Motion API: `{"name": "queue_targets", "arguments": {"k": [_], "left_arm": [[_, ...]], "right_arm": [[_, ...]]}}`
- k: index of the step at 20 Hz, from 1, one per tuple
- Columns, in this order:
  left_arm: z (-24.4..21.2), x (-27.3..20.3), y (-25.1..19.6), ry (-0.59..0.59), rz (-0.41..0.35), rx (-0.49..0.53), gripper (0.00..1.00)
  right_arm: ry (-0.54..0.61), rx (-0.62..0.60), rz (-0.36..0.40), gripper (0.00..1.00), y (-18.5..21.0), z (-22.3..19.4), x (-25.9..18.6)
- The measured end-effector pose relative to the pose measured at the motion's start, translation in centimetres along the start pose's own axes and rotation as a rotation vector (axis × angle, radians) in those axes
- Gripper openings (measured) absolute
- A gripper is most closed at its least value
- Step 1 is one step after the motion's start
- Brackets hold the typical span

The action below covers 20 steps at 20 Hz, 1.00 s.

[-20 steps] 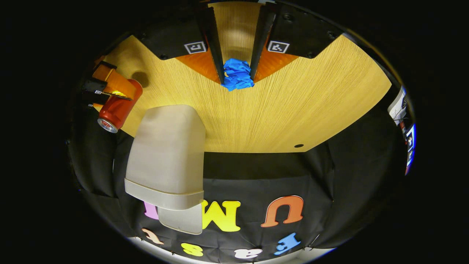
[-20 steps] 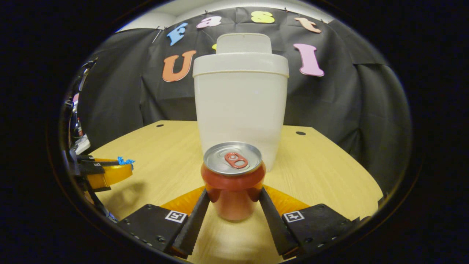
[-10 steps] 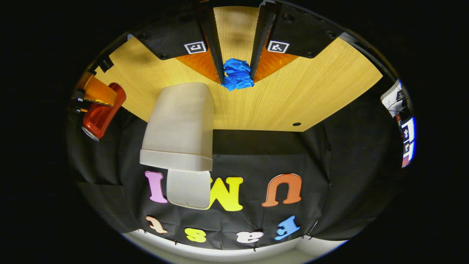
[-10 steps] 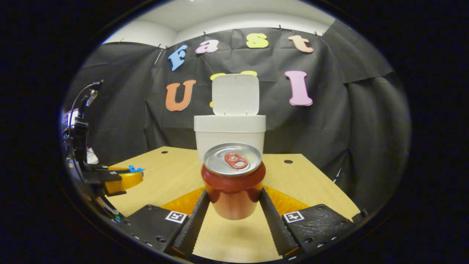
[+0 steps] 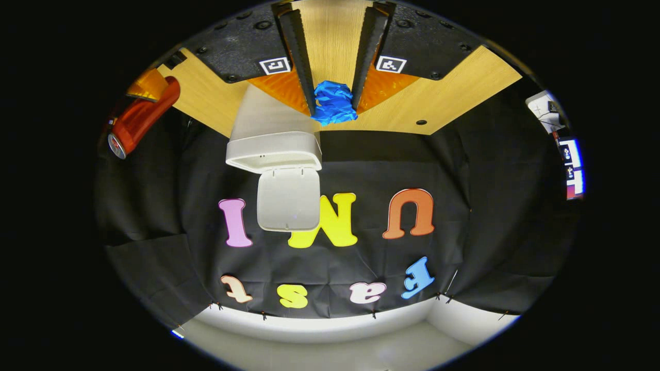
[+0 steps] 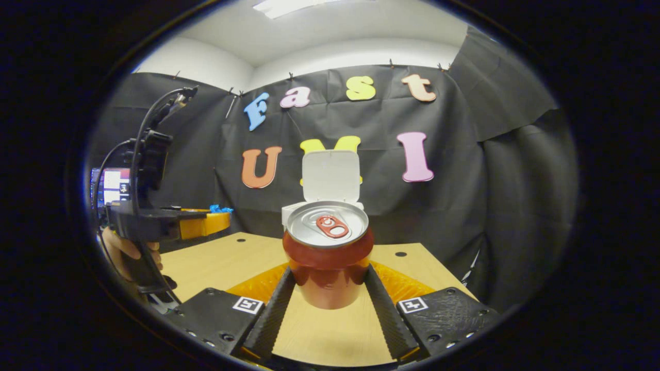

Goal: Press the lid of the desktop garbage bin to open it, pick up the crumpled paper on the desktop and throw it into the bin, then pick up the pop can on the desktop and drop it into the bin, and finally close the garbage bin lid.

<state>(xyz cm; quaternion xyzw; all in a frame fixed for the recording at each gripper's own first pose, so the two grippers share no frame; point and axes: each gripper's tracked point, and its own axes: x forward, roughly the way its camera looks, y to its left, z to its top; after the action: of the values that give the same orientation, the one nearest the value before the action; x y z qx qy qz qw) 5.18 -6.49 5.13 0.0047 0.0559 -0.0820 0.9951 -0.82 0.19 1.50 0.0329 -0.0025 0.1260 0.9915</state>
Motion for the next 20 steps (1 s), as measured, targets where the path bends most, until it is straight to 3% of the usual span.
{"name": "queue_targets", "arguments": {"k": [2, 7, 8, 10, 15, 20], "left_arm": [[1.7, 2.0, -2.0, -0.007, -0.057, 0.006, 0.46], [4.7, 7.9, -4.3, 0.002, -0.092, -0.04, 0.46], [5.2, 9.3, -5.0, -0.001, -0.103, -0.045, 0.51], [5.7, 12.6, -6.2, -0.005, -0.114, -0.022, 0.46], [3.1, 18.9, -10.7, 0.1, -0.184, -0.035, 0.46], [1.5, 21.1, -12.4, 0.137, -0.156, -0.008, 0.46]], "right_arm": [[-0.011, -0.004, 0.003, 0.8, -0.5, 0.3, -0.1], [0.007, 0.052, -0.012, 0.8, -2.4, -0.1, 0.5], [0.004, 0.057, -0.018, 0.8, -2.8, 0.0, 0.6], [-0.001, 0.059, -0.042, 0.8, -3.9, 0.1, 0.7], [-0.01, 0.094, -0.038, 0.8, -4.8, 0.6, 0.3], [-0.056, 0.116, -0.074, 0.8, -6.4, 1.5, -0.2]]}}
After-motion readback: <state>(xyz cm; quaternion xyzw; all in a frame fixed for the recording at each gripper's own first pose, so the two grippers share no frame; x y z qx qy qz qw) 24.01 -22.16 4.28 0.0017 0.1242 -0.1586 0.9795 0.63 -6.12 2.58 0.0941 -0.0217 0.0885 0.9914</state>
